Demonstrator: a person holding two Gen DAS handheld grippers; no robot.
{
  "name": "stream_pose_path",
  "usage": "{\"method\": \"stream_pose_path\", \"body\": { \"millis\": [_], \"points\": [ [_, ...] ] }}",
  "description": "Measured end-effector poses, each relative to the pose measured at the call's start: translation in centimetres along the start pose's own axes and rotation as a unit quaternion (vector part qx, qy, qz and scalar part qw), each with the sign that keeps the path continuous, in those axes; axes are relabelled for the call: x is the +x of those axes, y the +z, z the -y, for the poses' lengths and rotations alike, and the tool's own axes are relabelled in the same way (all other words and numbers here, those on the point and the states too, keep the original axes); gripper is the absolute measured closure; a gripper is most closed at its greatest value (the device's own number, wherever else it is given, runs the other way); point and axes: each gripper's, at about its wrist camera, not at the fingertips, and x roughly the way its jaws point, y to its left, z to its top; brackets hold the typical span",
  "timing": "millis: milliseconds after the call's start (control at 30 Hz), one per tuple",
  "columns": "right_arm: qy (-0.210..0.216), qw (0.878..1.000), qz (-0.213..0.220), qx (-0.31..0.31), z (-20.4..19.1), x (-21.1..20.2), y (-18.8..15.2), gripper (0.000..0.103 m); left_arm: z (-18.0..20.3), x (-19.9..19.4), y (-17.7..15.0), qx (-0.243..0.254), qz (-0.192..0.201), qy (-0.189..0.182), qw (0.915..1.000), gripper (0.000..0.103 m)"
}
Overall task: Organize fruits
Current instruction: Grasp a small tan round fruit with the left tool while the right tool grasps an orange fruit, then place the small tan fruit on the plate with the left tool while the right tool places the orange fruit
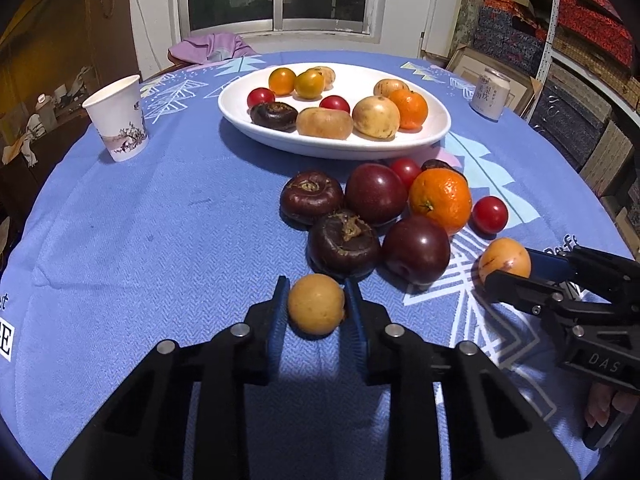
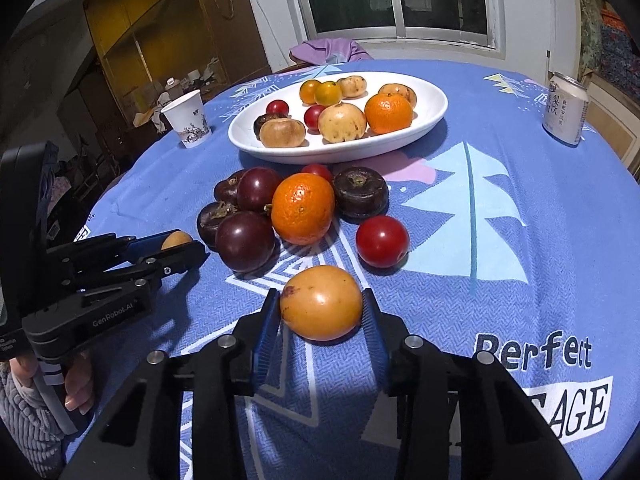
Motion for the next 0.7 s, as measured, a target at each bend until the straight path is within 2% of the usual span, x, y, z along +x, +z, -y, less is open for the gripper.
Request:
{"method": "stream_pose_path", "body": {
  "millis": [167, 300, 433, 533, 700],
  "points": [
    [0.004, 1.000, 0.008, 0.004, 0.1, -0.5, 0.0, 0.061, -0.3, -0.9, 0.0, -0.004, 0.021, 0.011, 0.9997, 0.075],
    [0.009, 0.999, 0.029, 0.013, 0.7, -1.6, 0.1, 0.061, -1.1, -2.0, 0.5, -0.019, 0.039, 0.012, 0.9990, 0.075],
    [0.026, 0.997, 0.057, 0.038, 1.9, -3.6, 1.4, 0.061, -1.9, -3.5, 2.4, -0.029, 0.060, 0.016, 0.9977, 0.075],
    [0.030, 0.995, 0.078, 0.046, 2.9, -5.4, 4.6, 0.062, -2.3, -4.3, 5.6, -0.020, 0.076, 0.031, 0.9964, 0.075],
    [0.016, 0.991, 0.121, 0.054, 3.9, -6.6, 12.1, 0.062, -3.0, -3.9, 12.1, -0.036, 0.098, 0.028, 0.9941, 0.075]
  ]
}}
